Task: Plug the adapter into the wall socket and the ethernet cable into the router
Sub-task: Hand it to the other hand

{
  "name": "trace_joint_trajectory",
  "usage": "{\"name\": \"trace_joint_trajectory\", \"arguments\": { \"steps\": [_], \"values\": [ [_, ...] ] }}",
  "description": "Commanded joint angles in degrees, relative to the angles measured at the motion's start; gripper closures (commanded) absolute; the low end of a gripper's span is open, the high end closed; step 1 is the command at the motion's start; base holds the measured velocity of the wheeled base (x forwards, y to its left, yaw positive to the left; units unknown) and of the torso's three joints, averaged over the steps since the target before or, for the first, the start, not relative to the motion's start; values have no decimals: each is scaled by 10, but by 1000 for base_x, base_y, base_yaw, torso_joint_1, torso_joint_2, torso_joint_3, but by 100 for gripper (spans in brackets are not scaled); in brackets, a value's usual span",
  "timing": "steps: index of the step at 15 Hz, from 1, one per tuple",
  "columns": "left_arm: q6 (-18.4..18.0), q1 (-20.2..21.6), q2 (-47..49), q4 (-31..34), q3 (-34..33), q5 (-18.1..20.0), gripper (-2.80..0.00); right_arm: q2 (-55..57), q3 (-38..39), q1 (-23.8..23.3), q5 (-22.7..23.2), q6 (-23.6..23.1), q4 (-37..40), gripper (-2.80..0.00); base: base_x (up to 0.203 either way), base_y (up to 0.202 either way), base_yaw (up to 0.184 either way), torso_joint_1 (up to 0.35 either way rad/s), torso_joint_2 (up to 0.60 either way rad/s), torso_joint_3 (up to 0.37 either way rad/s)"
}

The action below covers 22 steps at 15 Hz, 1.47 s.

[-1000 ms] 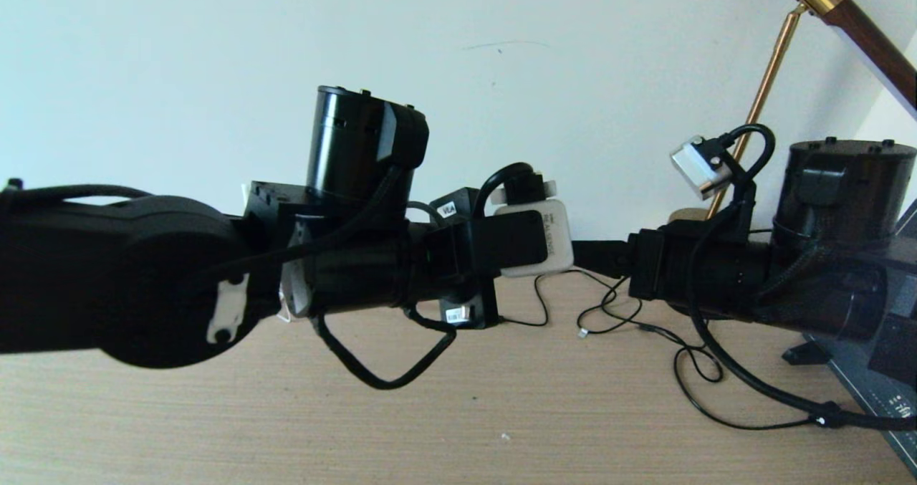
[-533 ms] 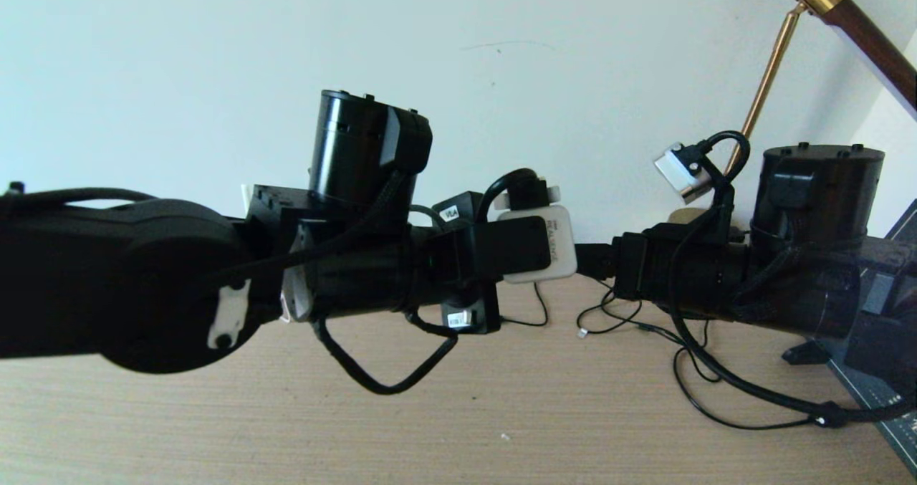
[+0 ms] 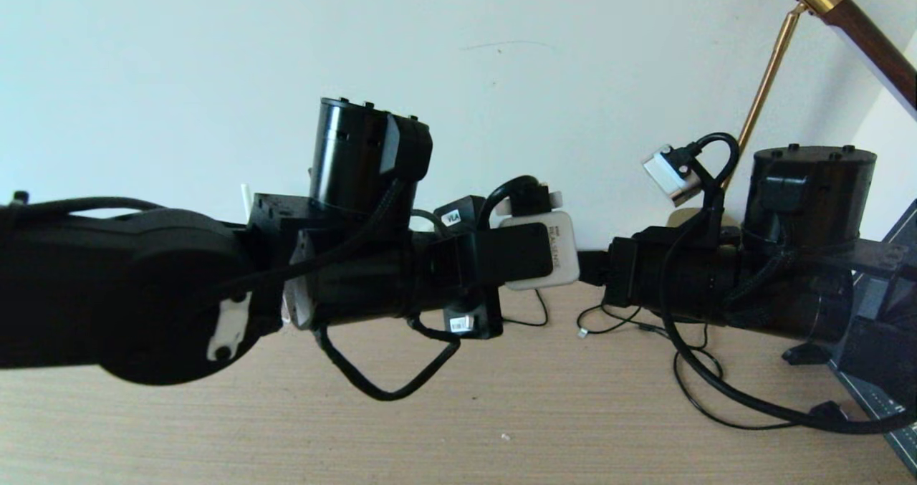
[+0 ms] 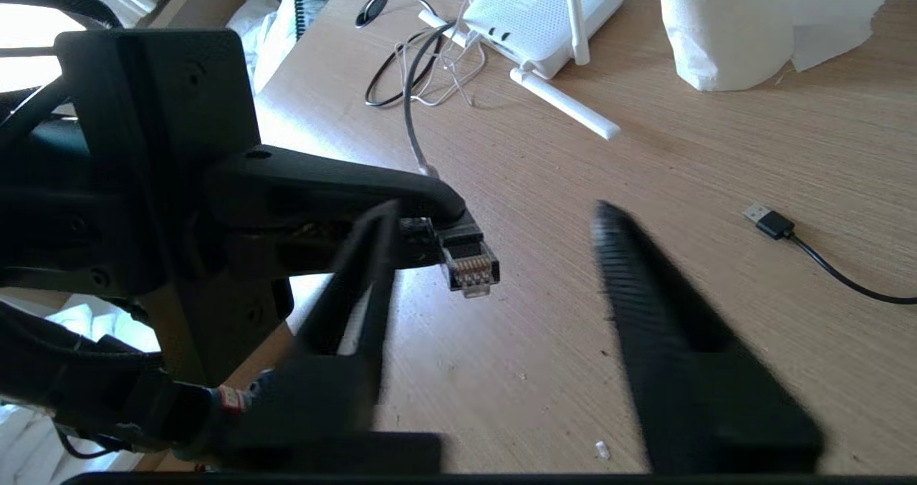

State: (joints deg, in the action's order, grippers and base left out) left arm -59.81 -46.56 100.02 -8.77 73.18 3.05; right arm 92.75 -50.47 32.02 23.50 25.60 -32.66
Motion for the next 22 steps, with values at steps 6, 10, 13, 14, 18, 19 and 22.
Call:
{"name": "trace_joint_trajectory", "arguments": {
  "steps": [6,10,13,14,18,19,22],
  "values": [
    [-3,0,0,-1,-5,1,0,-3,5,6,1,-1,-2,0,0,0,0,0,0,0],
    [-3,0,1,-6,-4,0,-280,-3,6,10,0,-1,-2,0,0,0,0,0,0,0],
    [-2,0,-2,-22,-8,0,-280,-4,5,10,-1,8,-1,0,0,0,0,0,0,0],
    [-2,1,-8,-36,-14,0,-280,-4,5,10,-6,21,0,0,0,0,0,0,0,0],
    [-1,29,-16,-155,-78,18,-280,-4,-26,9,-46,184,4,0,0,0,0,0,0,0],
    [-2,42,-13,-188,-91,39,-280,-5,-37,8,-48,225,16,0,0,0,0,0,0,0],
    [-7,75,-7,-267,-124,113,-280,-6,-86,-2,-45,356,73,0,0,0,0,0,0,0]
  ]
}}
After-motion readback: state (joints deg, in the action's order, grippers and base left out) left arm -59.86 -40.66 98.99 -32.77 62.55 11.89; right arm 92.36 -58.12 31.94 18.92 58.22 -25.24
